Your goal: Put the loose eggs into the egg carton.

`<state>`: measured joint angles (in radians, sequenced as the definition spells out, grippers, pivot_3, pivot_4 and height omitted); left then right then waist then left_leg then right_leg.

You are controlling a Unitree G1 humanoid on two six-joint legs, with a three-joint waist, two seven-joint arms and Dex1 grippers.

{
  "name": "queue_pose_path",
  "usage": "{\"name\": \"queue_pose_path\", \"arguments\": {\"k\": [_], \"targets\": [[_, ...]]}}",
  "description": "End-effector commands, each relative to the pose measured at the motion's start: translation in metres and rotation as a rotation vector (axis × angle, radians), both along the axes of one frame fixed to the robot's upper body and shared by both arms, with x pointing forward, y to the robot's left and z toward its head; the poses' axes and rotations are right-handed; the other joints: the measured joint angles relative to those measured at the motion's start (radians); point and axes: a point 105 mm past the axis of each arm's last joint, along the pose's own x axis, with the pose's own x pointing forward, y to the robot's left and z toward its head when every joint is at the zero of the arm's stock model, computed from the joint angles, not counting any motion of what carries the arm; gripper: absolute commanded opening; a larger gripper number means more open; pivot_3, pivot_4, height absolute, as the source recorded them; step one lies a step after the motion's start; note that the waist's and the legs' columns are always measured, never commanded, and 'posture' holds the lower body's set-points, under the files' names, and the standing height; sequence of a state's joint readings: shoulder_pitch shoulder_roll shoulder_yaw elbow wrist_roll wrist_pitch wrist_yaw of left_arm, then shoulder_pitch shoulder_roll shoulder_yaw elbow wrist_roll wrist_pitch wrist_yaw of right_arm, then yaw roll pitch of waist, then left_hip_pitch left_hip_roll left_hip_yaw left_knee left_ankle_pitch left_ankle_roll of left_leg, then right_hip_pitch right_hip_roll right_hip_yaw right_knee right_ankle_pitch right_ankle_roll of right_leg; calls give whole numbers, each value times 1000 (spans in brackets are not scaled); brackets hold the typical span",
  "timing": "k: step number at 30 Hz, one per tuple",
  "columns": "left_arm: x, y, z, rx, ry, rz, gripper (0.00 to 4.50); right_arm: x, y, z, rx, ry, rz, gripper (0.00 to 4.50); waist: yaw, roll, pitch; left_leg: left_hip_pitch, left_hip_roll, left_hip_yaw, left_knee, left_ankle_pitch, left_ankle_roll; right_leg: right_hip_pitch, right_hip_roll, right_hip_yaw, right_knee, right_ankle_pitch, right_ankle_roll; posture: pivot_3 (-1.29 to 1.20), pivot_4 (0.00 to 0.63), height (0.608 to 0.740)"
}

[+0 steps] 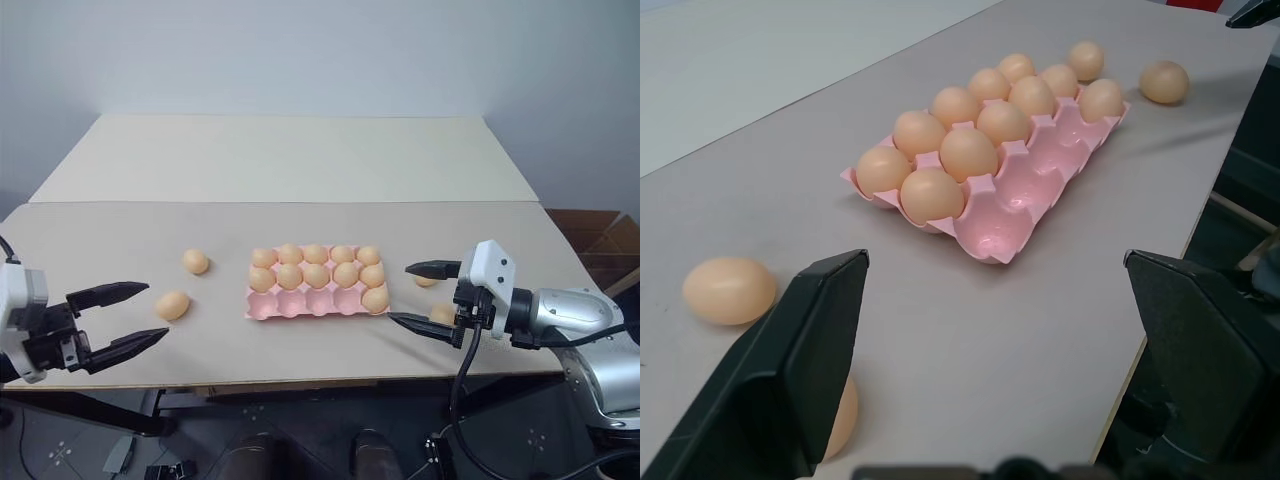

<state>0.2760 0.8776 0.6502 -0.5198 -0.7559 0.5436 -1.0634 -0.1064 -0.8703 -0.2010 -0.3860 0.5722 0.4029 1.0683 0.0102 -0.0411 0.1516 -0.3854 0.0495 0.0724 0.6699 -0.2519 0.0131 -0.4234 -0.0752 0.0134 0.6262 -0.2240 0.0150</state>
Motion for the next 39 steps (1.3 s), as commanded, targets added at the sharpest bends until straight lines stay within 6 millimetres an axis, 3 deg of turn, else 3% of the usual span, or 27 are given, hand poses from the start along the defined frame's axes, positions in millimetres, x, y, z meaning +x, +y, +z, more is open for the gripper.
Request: {"name": "queue_pose_path", "arguments": {"k": [1, 9, 16, 22, 27, 34, 37, 39], "targets": [[0, -4, 10, -7, -49, -27, 4456, -4, 3, 5, 0, -31, 22, 4500, 1, 0, 0, 0, 0, 0, 0, 0, 0, 0, 0, 0, 0, 0, 0, 0, 150, 740], [5, -11, 20, 16, -55, -88, 4456, -9, -7, 6, -12, -36, -28, 4500, 1, 0, 0, 0, 0, 0, 0, 0, 0, 0, 0, 0, 0, 0, 0, 0, 150, 740], [7, -27, 24, -29, -22, -227, 4456, -5, -38, 12, -81, 10, -203, 4500, 1, 1, 0, 0, 0, 0, 0, 0, 0, 0, 0, 0, 0, 0, 1, 0, 150, 740], [15, -31, 23, -31, -12, -270, 4456, -5, -49, -19, -141, 99, -345, 4500, 1, 0, 0, 0, 0, -1, -1, 0, 0, 0, 0, 0, 0, 0, 1, 0, 150, 740], [17, -33, 24, -35, -13, -290, 4456, 8, -56, -42, -147, 170, -497, 4500, -7, 0, 0, 0, 0, 0, 0, 0, 0, 0, 0, 1, 0, -3, 6, 0, 150, 740], [14, -33, 22, -30, -17, -281, 4456, 30, -65, -69, -164, 243, -696, 4500, -10, 0, 0, -1, 0, 0, 0, 0, 0, -1, 0, 1, 0, 1, 1, 0, 150, 740], [14, -33, 23, -27, -24, -270, 4500, 34, -65, -75, -166, 280, -732, 3894, -10, 0, 0, -1, -1, 0, 0, 0, 0, -1, 0, 1, 0, 1, 1, 0, 150, 740], [14, -33, 23, -29, -26, -265, 4500, 34, -57, -73, -126, 291, -710, 3208, -10, 0, 0, -1, 0, 0, 0, 0, 0, -1, 0, 1, 0, 1, 1, 0, 150, 740]]}}
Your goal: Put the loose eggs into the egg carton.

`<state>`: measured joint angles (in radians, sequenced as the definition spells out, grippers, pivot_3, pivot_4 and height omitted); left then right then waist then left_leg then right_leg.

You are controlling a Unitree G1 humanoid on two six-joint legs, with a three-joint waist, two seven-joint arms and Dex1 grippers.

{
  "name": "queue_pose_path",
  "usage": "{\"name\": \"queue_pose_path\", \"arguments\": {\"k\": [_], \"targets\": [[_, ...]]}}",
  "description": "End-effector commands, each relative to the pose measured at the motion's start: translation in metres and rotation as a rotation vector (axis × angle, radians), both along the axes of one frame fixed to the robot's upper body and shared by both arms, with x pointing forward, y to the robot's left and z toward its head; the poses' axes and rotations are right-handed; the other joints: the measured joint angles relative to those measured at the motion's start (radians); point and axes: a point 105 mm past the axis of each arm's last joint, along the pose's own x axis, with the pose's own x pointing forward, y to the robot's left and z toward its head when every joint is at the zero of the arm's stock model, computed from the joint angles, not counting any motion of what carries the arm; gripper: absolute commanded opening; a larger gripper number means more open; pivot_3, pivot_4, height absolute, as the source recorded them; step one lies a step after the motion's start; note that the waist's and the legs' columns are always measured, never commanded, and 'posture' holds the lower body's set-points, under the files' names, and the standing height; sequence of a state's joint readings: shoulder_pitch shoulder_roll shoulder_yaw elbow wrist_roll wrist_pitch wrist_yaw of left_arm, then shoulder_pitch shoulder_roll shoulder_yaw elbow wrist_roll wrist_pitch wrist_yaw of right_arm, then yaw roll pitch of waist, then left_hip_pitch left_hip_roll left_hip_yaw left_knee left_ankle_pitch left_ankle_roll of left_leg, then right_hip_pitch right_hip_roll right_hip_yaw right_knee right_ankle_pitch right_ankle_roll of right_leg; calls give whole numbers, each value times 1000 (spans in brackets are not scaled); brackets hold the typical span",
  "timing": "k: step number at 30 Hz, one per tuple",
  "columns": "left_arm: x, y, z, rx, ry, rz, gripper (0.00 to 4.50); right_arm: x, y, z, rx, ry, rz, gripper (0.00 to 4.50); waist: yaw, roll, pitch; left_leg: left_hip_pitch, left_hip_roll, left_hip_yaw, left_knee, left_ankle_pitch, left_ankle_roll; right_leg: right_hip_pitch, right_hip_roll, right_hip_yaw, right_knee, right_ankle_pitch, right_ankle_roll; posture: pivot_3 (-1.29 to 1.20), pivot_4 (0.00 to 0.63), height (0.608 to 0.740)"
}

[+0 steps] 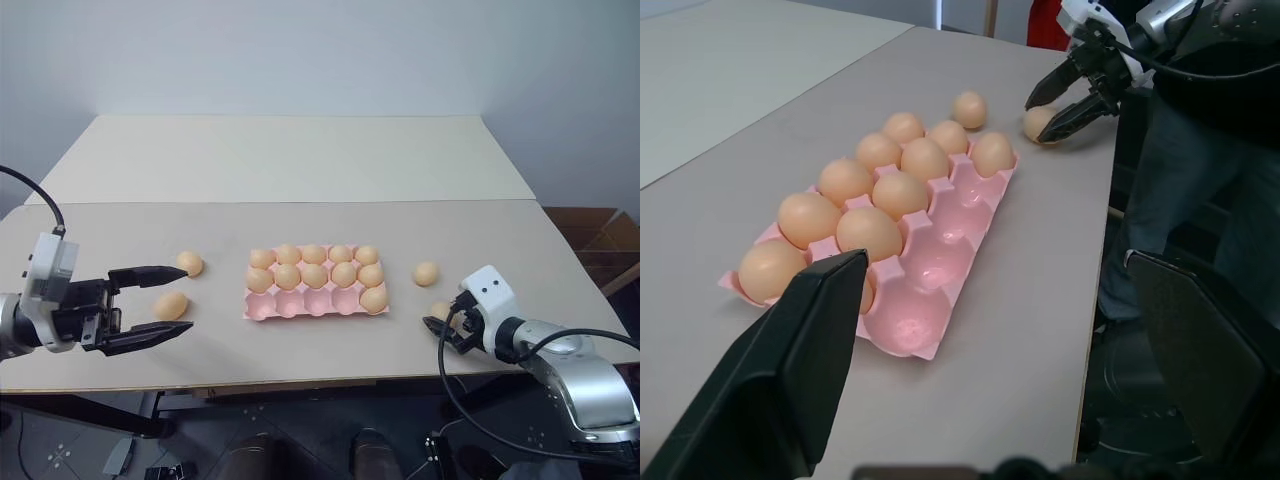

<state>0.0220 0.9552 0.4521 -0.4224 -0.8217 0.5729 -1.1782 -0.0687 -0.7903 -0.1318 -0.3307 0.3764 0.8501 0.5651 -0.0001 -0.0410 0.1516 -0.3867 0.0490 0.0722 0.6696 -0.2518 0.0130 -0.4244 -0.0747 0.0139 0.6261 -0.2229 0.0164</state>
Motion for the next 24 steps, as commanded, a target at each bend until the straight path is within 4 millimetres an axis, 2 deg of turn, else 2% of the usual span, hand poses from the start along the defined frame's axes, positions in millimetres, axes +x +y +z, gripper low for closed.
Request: {"name": "queue_pose_path", "arguments": {"k": [1, 2, 4, 7, 10, 12, 15, 18, 20, 24], "targets": [[-4, -1, 9, 16, -53, 3, 4500, 2, 9, 11, 43, -24, 14, 2826, 1, 0, 0, 0, 0, 0, 0, 0, 0, 0, 0, 0, 0, 1, 2, 0, 150, 740], [-4, -1, 8, 18, -54, 7, 4500, 2, 12, 14, 43, -36, 24, 2448, 1, 0, 0, 0, 0, 0, 0, 0, 0, 0, 0, 0, 0, 1, 2, 0, 150, 740], [-5, 0, 8, 20, -54, 13, 4500, 5, 16, 23, 30, -69, 32, 2028, 0, 0, 0, 0, 0, 0, 0, 0, 0, 0, 0, 0, 0, 1, 2, 0, 150, 740], [-5, 0, 7, 23, -56, 19, 4500, 9, 29, 44, 32, -143, 70, 1969, 0, 0, 0, 0, 0, 0, 0, 0, 0, 0, 0, 0, 0, 1, 3, 0, 150, 740], [-6, -1, 8, 22, -60, 22, 4500, 9, 59, 71, 72, -225, 172, 1969, -8, 0, 0, 0, 1, 0, 0, 0, 0, 0, 1, 0, 0, 1, 3, 0, 150, 740], [-6, -1, 8, 26, -63, 22, 4500, 7, 80, 80, 96, -252, 240, 1969, -11, 0, 0, 0, 1, -1, 0, 0, 0, 0, 1, 0, 1, 1, 3, 0, 150, 740], [-6, 0, 10, 29, -66, 22, 4500, 5, 114, 81, 133, -257, 348, 1969, -12, 0, 0, 0, 1, -2, -1, 0, 0, 0, 1, -1, 1, 2, 3, 0, 150, 740], [-2, 1, 10, 39, -85, 41, 4500, 9, 144, 68, 152, -234, 392, 1969, -12, 0, 0, -1, 1, -2, -1, 0, 0, -1, 1, -1, 0, 2, 3, 0, 150, 740], [-1, 0, 9, 42, -94, 49, 4500, 14, 153, 57, 146, -219, 362, 1969, -12, 0, 0, -1, 1, -2, -1, 0, 0, -1, 1, -1, 0, 3, 3, 0, 150, 740], [-2, 0, 11, 41, -103, 54, 4500, 19, 155, 47, 136, -197, 299, 1969, -7, 0, 0, -2, 0, -1, -1, 0, 0, -2, -1, -2, 0, 3, 3, 0, 150, 740]]}}
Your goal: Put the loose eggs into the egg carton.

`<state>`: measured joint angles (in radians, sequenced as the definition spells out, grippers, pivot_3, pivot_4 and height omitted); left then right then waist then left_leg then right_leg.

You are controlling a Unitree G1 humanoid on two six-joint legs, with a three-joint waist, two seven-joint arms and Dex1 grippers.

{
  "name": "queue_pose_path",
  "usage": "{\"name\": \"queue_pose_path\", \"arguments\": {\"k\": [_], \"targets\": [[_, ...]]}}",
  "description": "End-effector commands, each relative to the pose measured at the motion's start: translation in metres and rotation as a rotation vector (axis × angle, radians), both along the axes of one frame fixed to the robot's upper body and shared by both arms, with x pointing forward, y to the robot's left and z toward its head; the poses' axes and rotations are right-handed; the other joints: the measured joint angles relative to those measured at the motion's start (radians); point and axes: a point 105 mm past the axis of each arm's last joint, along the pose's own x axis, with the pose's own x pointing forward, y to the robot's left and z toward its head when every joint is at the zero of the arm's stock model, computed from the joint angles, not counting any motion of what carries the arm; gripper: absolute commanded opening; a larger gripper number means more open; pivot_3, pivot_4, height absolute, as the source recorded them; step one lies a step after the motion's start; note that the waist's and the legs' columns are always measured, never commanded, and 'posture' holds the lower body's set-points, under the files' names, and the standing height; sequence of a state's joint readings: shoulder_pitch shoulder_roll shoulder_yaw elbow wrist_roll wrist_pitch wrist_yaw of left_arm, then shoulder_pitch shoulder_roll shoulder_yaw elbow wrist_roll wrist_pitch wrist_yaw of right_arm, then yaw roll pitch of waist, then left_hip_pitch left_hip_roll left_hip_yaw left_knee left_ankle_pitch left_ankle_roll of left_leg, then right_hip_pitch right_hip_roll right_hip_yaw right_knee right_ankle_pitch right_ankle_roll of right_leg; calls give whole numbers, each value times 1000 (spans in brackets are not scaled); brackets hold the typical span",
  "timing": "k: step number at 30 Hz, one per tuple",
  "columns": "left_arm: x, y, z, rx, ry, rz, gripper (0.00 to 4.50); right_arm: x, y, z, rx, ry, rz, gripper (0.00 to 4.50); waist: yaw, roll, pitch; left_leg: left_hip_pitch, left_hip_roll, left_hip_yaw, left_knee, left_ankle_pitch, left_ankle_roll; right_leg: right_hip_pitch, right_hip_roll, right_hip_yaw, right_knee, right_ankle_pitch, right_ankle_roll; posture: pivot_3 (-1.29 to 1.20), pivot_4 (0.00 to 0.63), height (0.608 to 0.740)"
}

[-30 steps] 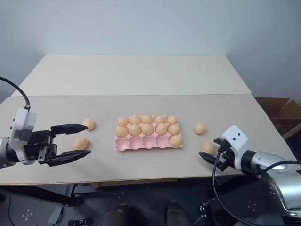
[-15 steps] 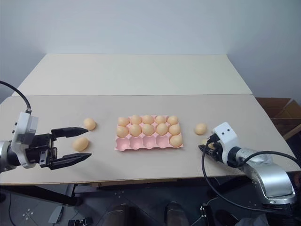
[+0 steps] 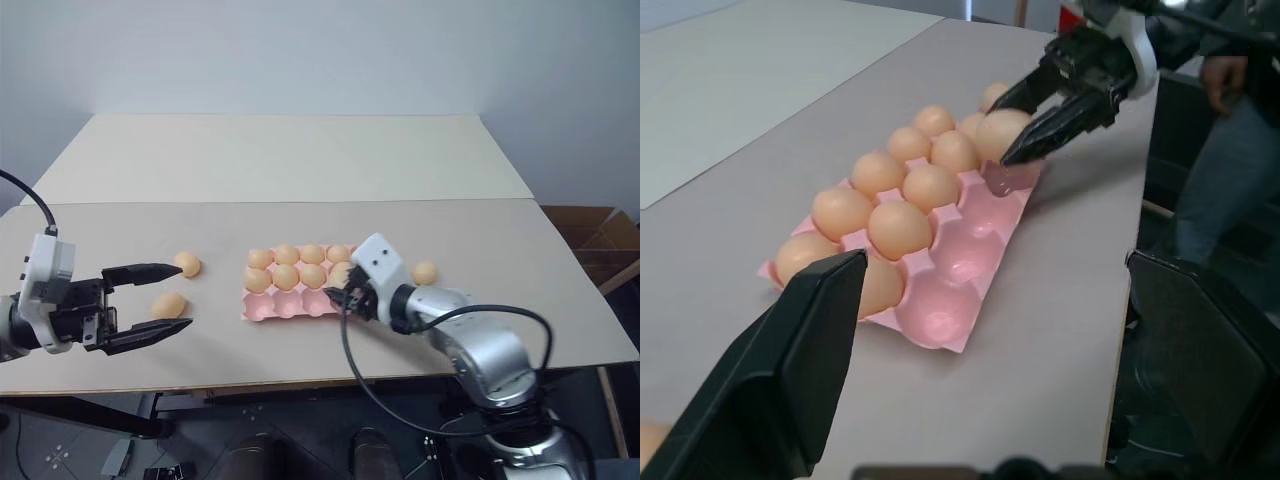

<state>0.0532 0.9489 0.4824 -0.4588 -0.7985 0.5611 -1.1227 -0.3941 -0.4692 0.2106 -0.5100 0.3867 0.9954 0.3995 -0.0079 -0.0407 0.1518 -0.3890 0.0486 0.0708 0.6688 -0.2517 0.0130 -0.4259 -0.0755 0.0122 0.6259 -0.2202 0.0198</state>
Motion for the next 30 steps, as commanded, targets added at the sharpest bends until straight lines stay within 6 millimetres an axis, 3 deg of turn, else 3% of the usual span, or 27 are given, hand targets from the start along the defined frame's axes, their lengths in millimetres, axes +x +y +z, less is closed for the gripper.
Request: {"name": "queue_pose_path", "arguments": {"k": [1, 3, 10, 11, 14, 20, 24, 30], "targets": [[-3, -2, 10, 17, -67, -5, 4500, 5, -6, 5, -19, -36, -52, 1969, 0, 0, 0, 0, 0, 0, 0, 0, 0, 0, 0, 0, 0, 0, 0, 0, 150, 740], [-3, -1, 9, 20, -69, 0, 4500, 4, -8, 4, -31, -36, -52, 1969, -1, 0, 0, 0, 0, 1, 0, 0, 0, 0, 0, 0, -1, 0, 0, 0, 150, 740], [-5, 0, 9, 21, -74, 3, 4500, -4, -15, 16, -30, -58, -18, 4313, -4, 0, 0, 1, 1, 0, 0, 0, 0, 0, 1, -1, 1, 0, 0, 0, 150, 740], [-6, 1, 9, 21, -74, 8, 4500, -7, -18, 21, -32, -68, -5, 4444, -4, 0, 0, 1, 1, 0, 0, 0, 0, 0, 1, -1, 1, 0, 0, 0, 150, 740], [-7, 8, 9, 21, -67, 34, 4500, -15, -30, 35, -36, -108, 31, 4444, -4, 0, 0, 1, 1, 0, 0, 0, 0, 0, 1, 0, 0, 0, 0, 0, 150, 740], [-9, 37, 4, 1, -56, 147, 4500, -29, -82, 61, -54, -191, 95, 4444, 1, 0, 0, 1, 0, 0, 0, 0, 0, 1, 0, -1, -2, -1, -1, 0, 150, 740], [-17, 51, -5, 14, -8, 170, 4500, -47, -117, 52, -88, -164, 198, 4444, 2, 0, 0, 1, 1, 0, 0, 0, 0, 1, 0, -1, -2, -4, -2, 0, 150, 740], [-18, 50, -9, 1, -7, 185, 4500, -49, -136, 33, -90, -121, 170, 4444, 0, 0, 0, 5, 1, 1, 0, 0, 0, 3, 0, 1, 0, -8, 2, 0, 150, 740]]}}
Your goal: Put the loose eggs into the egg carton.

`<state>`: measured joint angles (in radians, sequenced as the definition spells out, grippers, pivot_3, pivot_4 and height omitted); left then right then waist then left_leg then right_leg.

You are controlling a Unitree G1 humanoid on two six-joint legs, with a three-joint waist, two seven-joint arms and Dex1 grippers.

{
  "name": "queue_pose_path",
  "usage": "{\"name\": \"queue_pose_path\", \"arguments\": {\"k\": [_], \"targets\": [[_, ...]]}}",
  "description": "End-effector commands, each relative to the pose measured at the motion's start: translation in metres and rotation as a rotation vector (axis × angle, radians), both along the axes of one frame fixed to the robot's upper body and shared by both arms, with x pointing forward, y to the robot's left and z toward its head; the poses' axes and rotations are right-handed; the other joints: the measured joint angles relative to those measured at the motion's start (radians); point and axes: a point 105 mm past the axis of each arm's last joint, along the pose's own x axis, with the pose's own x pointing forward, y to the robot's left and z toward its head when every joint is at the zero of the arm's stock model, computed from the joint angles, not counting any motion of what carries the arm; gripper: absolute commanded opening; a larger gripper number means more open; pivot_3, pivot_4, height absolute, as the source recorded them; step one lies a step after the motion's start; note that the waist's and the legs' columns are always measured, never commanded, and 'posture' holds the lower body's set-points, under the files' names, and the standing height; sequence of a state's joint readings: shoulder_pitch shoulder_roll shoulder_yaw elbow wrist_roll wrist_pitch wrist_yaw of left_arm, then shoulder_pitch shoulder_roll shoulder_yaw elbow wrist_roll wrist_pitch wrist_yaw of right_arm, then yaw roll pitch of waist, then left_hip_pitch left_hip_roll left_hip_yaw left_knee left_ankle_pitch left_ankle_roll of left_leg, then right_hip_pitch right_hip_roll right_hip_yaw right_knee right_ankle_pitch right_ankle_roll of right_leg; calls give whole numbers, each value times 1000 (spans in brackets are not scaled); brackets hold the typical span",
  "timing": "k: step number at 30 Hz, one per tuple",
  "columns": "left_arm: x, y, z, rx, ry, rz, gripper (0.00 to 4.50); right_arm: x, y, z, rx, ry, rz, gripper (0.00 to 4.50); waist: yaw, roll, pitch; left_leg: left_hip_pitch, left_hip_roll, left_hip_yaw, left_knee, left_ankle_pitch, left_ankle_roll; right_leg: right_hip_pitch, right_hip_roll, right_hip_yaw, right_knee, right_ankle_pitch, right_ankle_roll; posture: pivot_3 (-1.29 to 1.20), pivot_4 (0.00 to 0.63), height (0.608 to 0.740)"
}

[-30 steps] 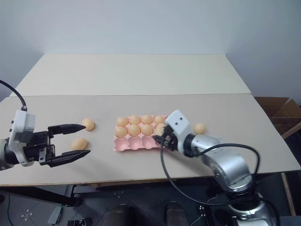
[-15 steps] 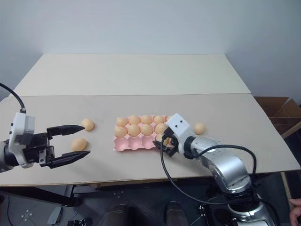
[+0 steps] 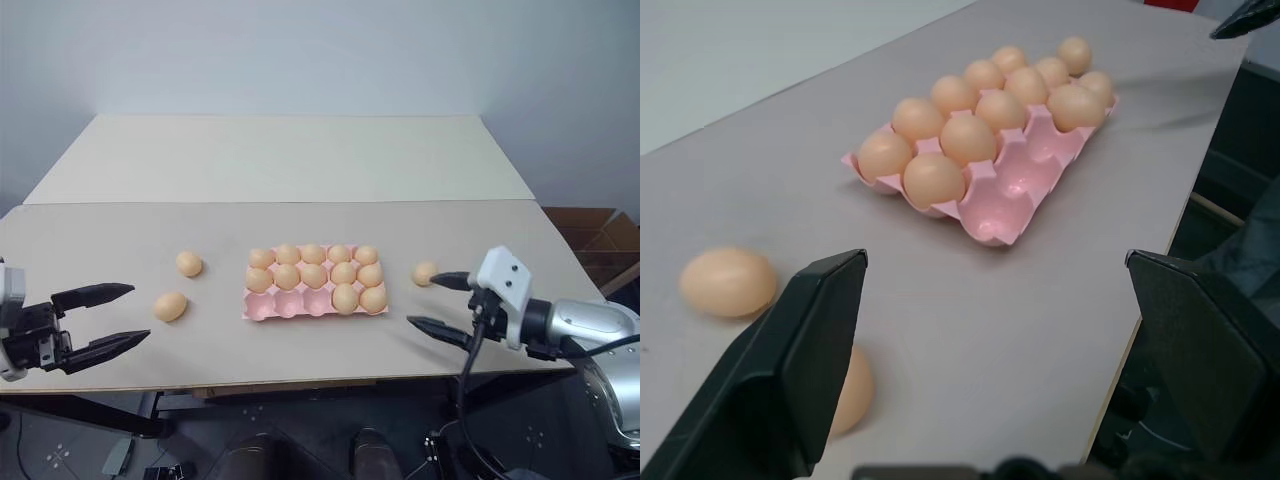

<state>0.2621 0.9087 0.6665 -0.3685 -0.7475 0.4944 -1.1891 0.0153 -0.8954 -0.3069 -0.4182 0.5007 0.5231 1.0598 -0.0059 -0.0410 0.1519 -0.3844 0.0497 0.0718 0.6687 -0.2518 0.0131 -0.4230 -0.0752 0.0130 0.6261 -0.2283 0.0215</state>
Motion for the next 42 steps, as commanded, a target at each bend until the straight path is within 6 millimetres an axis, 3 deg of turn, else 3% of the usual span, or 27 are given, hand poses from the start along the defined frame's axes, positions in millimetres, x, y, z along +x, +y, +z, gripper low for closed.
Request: {"name": "queue_pose_path", "arguments": {"k": [1, 7, 14, 21, 24, 27, 29, 32, 35, 38, 42], "targets": [[-1, -3, 9, 10, -55, -1, 4500, 5, -6, 9, -2, -73, -31, 4444, -4, 0, 0, 0, 0, 0, 0, 0, 0, 0, 0, 1, 0, 0, 0, 0, 150, 740], [1, -8, 12, 16, -66, -22, 4500, 19, -9, 9, -5, -90, -95, 4444, -5, 0, 0, -1, 0, 1, 0, 0, 0, -1, 0, 1, 0, 0, 0, 0, 150, 740], [9, -19, 20, 19, -91, -77, 4500, 86, -20, -13, -91, -84, -385, 4444, -9, 0, 0, 0, 0, 2, 0, 0, 0, -1, 0, 1, 0, 5, -8, 0, 150, 740], [9, -19, 22, 26, -91, -82, 4500, 117, -18, -42, -109, 7, -483, 4444, -7, 0, 0, -4, -1, 1, -3, 0, 0, -4, 1, 1, -1, 7, -2, 0, 150, 740], [9, -19, 22, 28, -94, -81, 4500, 125, -17, -44, -95, 6, -519, 3871, -6, 0, 0, -4, -1, 1, -3, 0, 0, -4, 0, 0, -1, 7, -2, 0, 150, 740], [8, -19, 23, 32, -98, -78, 4500, 125, -14, -37, -75, -8, -521, 2804, -7, 1, 0, -4, -1, 1, -3, 0, 0, -4, 0, 0, -1, 8, -2, 0, 150, 740], [7, -20, 25, 35, -103, -77, 4500, 120, -8, -23, -68, -49, -502, 2685, -7, 1, 0, -4, -1, 1, -3, 0, 0, -4, 0, 0, -1, 8, -2, 0, 150, 740], [5, -20, 25, 37, -106, -76, 4500, 110, 12, 6, -30, -126, -451, 2685, -8, 1, 0, -3, 0, 1, -3, 0, 0, -4, 1, 0, 0, 8, -2, 0, 150, 740], [4, -21, 26, 35, -107, -78, 4500, 93, 50, 31, 44, -160, -342, 2685, -11, 1, 1, -3, 1, 1, -3, 0, 0, -5, 1, 0, 1, 8, -2, 0, 150, 740], [3, -22, 25, 32, -106, -73, 4500, 66, 109, 22, 52, -138, -152, 2685, -12, 1, 0, -3, 1, 0, -3, 0, 0, -4, 2, 0, 1, 8, -2, 0, 150, 740], [3, -21, 23, 24, -104, -53, 4500, 58, 138, 9, 32, -118, -99, 2685, -10, 1, 1, -2, 1, 0, -3, 0, 0, -4, 2, 0, 2, 7, -3, 0, 150, 740]]}}
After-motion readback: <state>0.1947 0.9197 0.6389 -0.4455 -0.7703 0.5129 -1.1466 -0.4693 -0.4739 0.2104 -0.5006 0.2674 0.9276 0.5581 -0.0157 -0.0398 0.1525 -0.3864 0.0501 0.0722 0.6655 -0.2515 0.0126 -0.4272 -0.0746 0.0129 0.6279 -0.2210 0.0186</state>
